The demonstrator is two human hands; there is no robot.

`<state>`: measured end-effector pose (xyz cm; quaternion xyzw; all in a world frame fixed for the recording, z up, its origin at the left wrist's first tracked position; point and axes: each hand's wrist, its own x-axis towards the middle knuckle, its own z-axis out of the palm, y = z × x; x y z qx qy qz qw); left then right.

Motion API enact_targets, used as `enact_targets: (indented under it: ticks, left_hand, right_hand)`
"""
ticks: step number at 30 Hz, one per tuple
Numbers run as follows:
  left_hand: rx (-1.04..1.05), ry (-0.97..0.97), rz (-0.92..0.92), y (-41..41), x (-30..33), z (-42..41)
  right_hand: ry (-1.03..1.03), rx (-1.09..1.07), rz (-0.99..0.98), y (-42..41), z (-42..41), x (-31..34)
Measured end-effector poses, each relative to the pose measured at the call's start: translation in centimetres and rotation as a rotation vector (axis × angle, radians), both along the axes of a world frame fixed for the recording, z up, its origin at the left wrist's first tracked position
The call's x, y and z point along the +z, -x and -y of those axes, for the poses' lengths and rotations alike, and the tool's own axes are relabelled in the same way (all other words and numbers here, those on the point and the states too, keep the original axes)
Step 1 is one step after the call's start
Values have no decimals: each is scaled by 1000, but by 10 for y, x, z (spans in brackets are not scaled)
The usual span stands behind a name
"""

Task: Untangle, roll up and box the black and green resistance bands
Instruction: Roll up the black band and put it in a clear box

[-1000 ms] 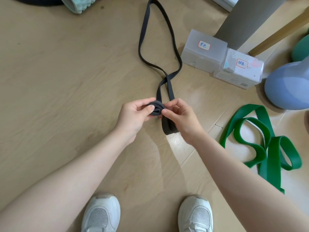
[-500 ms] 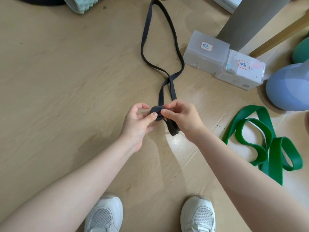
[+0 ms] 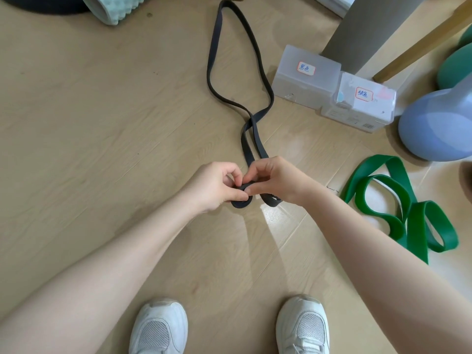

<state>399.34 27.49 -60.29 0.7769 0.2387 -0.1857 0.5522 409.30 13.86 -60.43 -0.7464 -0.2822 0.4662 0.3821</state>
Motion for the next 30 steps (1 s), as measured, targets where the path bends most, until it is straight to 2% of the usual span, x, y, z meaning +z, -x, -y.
enact_targets:
  ticks: [3,5,8,11,15,20,22,25,27,30]
  left_hand:
    - [35,-26,12,7,-2,1]
    - [49,-39,1,10,-3,0]
    - [5,-142,11,7,0,0]
    - [23,-125,42,5,2,0]
    - [154,24,53,12,-2,-7]
    - [510,306,106,13,-1,-10]
    - [641,405,119,8,1,-7]
    - [757,498,145,2,3,-2]
    - [797,504,150,2,2,0]
    - [849,495,140,3,-1,1]
  right_hand:
    - [15,33,-193,-4,2,-2]
    - [78,89,-237,-6,4,-2]
    - [166,164,-32,-9,0,1]
    - [165,260,81,-13,-2,5]
    - [132,342,186,-14,-3,5]
    - [-73,133,425,-7,-7,-2]
    - [-153,-93,303,4,-7,-5]
    - [-235,-453,-34,23,-9,-8]
    - [-229,-534,-150,28,-11,-10]
    - [-221,-502,-218,30,-11,-12]
